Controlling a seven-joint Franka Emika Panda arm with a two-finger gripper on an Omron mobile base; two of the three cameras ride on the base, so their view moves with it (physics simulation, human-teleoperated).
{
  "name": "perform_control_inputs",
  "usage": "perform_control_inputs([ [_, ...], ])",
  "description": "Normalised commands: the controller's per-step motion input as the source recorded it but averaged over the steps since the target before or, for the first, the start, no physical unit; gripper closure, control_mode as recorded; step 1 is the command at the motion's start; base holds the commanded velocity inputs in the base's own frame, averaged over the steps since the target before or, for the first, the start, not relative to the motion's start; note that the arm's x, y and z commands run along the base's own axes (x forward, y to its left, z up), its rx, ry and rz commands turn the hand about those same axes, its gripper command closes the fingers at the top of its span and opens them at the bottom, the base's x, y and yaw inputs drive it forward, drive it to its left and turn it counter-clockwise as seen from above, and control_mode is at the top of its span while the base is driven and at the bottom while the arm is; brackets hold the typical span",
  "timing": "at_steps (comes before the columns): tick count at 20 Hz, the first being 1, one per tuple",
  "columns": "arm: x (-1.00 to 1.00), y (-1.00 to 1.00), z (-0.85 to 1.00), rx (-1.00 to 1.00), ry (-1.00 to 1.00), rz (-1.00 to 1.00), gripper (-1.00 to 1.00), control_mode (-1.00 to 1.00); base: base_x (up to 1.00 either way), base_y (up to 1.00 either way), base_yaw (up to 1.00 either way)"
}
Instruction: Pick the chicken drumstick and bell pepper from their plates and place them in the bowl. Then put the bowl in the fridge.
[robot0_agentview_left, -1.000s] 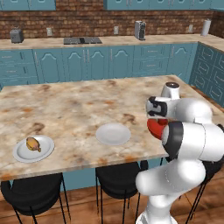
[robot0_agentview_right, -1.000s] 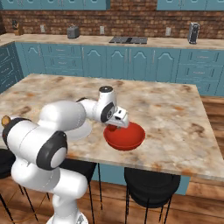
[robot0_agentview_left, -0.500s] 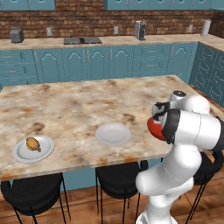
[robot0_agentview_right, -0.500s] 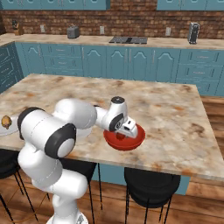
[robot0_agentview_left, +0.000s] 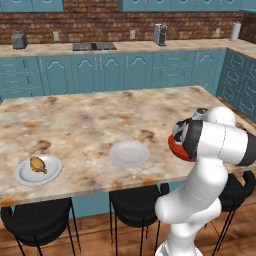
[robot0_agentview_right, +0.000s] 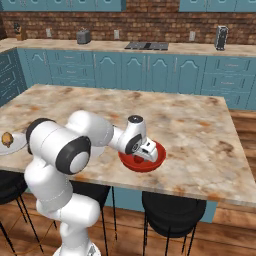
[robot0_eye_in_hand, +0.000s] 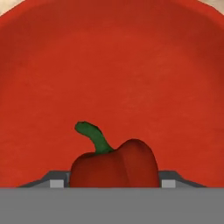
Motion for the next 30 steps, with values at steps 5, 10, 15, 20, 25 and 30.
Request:
perform_control_inputs([
  [5, 0.03, 0.00, 0.08, 0.00, 0.08, -0.03, -1.00, -1.00, 0.00, 0.00, 0.00],
  [10, -0.16, 0.01, 0.36, -0.01, 0.00, 0.00, -1.00, -1.00, 0.00, 0.00, 0.00],
  [15, -0.46, 0.27, 0.48, 0.00, 0.00, 0.02, -1.00, -1.00, 0.00, 0.00, 0.00],
  [20, -0.49, 0.51, 0.39, 0.00, 0.02, 0.10, -1.00, -1.00, 0.00, 0.00, 0.00],
  [25, -0.51, 0.66, 0.22, -0.01, 0.01, 0.16, -1.00, -1.00, 0.00, 0.00, 0.00],
  [30, -0.37, 0.76, 0.12, 0.00, 0.00, 0.17, -1.00, -1.00, 0.00, 0.00, 0.00],
])
